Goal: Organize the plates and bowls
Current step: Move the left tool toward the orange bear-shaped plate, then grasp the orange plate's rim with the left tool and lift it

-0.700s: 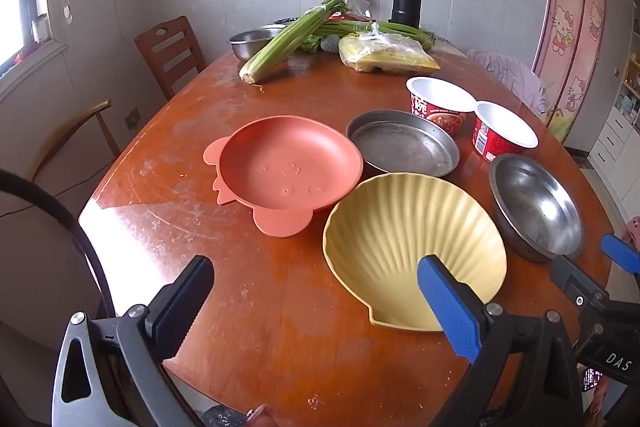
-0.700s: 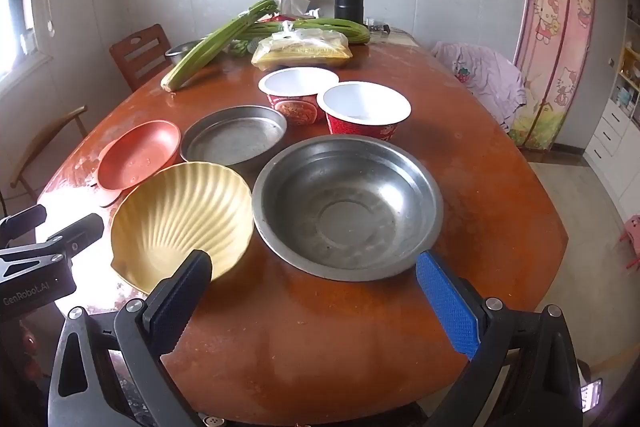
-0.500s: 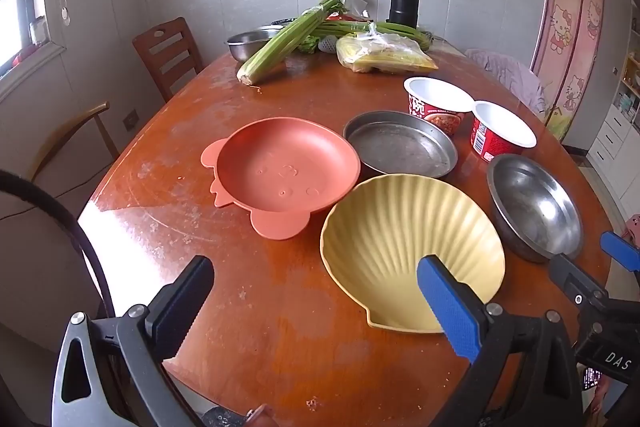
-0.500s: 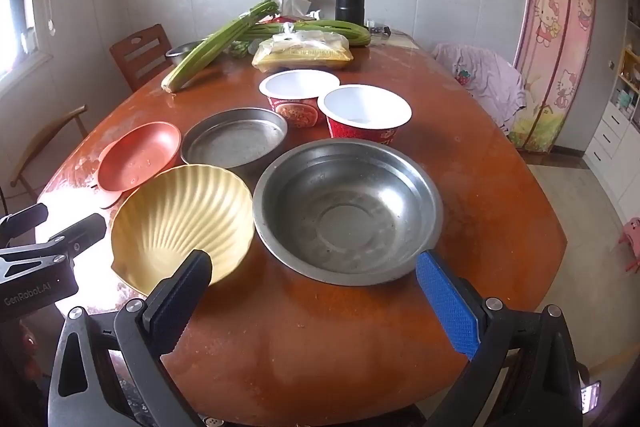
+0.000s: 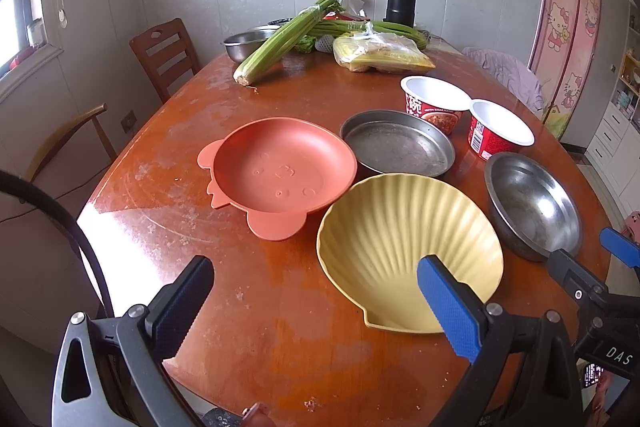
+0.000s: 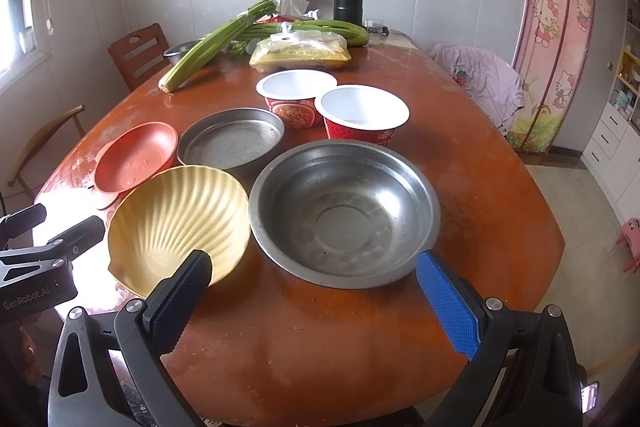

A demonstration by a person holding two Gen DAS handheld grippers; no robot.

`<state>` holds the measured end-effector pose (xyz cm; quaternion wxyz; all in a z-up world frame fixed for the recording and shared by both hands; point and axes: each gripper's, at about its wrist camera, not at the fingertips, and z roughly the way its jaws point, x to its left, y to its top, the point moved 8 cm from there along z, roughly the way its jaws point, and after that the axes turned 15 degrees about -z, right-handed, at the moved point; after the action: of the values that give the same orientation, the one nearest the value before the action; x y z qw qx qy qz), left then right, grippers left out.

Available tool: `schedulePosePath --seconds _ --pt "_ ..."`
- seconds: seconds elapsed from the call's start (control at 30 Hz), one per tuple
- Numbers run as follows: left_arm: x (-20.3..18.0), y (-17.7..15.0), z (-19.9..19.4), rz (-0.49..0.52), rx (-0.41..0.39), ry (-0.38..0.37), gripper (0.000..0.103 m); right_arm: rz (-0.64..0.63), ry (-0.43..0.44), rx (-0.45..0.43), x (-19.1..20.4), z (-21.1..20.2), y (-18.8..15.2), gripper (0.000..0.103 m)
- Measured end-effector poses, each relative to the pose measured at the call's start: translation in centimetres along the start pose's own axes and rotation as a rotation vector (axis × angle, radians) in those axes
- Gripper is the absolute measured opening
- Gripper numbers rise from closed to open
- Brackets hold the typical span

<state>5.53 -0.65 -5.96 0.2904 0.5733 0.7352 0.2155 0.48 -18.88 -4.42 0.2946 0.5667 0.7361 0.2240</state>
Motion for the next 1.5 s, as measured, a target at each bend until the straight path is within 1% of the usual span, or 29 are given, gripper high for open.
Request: schedulePosePath --seconds 0.17,0.27,0.3,0.43,0.47,0.5,0.6,0.77,0.83,1.03,1.1,1.17,1.27,1.47,1.5 --pt "0.0 0.0 -0.1 -0.014 0.008 -0.023 0.102 0.004 0.006 -0.003 0.0 0.0 0.1 0.103" --pt "0.1 0.1 0.0 0.005 0.002 -0.005 0.102 0.009 0.012 -0.008 0.0 -0.2 0.3 0.103" --pt "0.0 0.2 -0.2 -0.013 0.004 -0.023 0.102 0.01 0.013 -0.01 0.0 -0.2 0.3 0.103" --pt "0.1 0.4 0.0 -0.012 0.01 -0.017 0.102 0.012 0.029 -0.013 0.2 -0.3 0.7 0.103" --pt "0.1 0.7 -0.1 0.001 -0.017 -0.009 0.102 0.015 0.035 -0.016 0.2 -0.3 0.8 0.103" --pt "0.1 0.8 -0.1 0.001 -0.019 -0.009 0.102 0.016 0.038 -0.018 0.3 -0.3 0.9 0.103" --pt "0.2 1.1 0.0 0.014 -0.019 0.008 0.102 0.013 0.046 -0.023 0.5 -0.4 1.3 0.103" --pt "0.8 1.5 0.3 -0.004 0.003 0.004 0.102 -0.007 0.056 -0.027 1.2 -0.3 2.2 0.103" --pt "1.3 1.8 0.4 -0.015 -0.001 0.006 0.102 -0.019 0.063 -0.03 1.7 -0.2 2.8 0.103" --pt "3.2 2.7 1.2 -0.05 0.023 0.012 0.102 -0.059 0.085 -0.046 3.4 0.0 4.5 0.103" --pt "3.9 3.2 1.5 -0.061 0.015 0.012 0.102 -0.074 0.097 -0.05 4.2 0.2 5.3 0.103" --pt "4.9 3.6 1.9 -0.074 0.03 0.029 0.102 -0.087 0.112 -0.05 5.1 0.5 6.1 0.103" --pt "6.6 4.5 2.3 -0.084 0.016 0.051 0.102 -0.114 0.134 -0.053 6.4 1.0 7.2 0.103" --pt "9.9 5.9 3.8 -0.126 0.053 0.076 0.102 -0.182 0.187 -0.027 10.1 3.2 9.2 0.102" --pt "10.3 6.0 4.2 -0.132 0.076 0.081 0.102 -0.188 0.196 -0.017 10.6 3.7 9.4 0.101"
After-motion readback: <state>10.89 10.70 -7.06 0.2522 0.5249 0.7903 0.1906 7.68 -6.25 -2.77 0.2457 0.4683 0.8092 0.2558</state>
